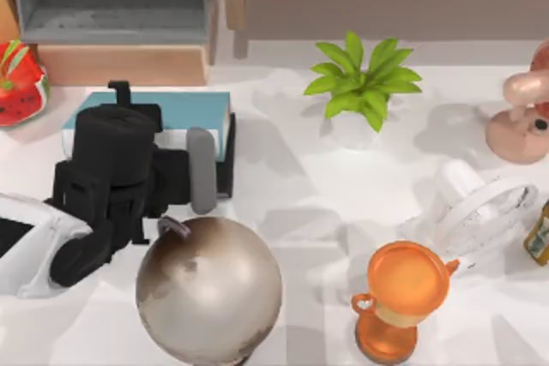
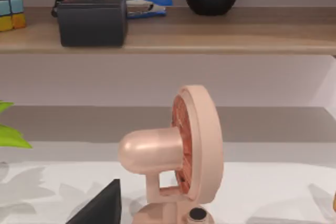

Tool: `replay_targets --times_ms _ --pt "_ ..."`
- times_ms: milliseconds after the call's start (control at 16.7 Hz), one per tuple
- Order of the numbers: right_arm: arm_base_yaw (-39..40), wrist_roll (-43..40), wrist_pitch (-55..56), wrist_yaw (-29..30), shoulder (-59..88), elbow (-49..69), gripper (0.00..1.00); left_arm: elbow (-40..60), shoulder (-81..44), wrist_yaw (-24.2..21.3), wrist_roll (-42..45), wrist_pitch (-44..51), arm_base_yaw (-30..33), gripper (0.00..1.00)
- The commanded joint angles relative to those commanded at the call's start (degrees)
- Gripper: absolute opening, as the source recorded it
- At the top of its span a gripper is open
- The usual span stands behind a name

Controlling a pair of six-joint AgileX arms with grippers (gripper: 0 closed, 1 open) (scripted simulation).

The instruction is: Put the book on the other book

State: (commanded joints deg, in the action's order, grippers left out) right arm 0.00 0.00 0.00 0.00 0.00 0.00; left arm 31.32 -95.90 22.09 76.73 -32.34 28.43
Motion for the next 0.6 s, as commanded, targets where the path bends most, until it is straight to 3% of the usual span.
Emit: replay_targets --times_ms 240,600 --pt "0.0 0.0 0.0 0.0 0.0 0.0 1.00 0.0 0.0 0.0 0.0 0.0 0.0 0.98" --pt "0.0 0.0 0.0 0.0 0.0 0.0 1.00 0.0 0.0 0.0 0.0 0.0 0.0 1.00"
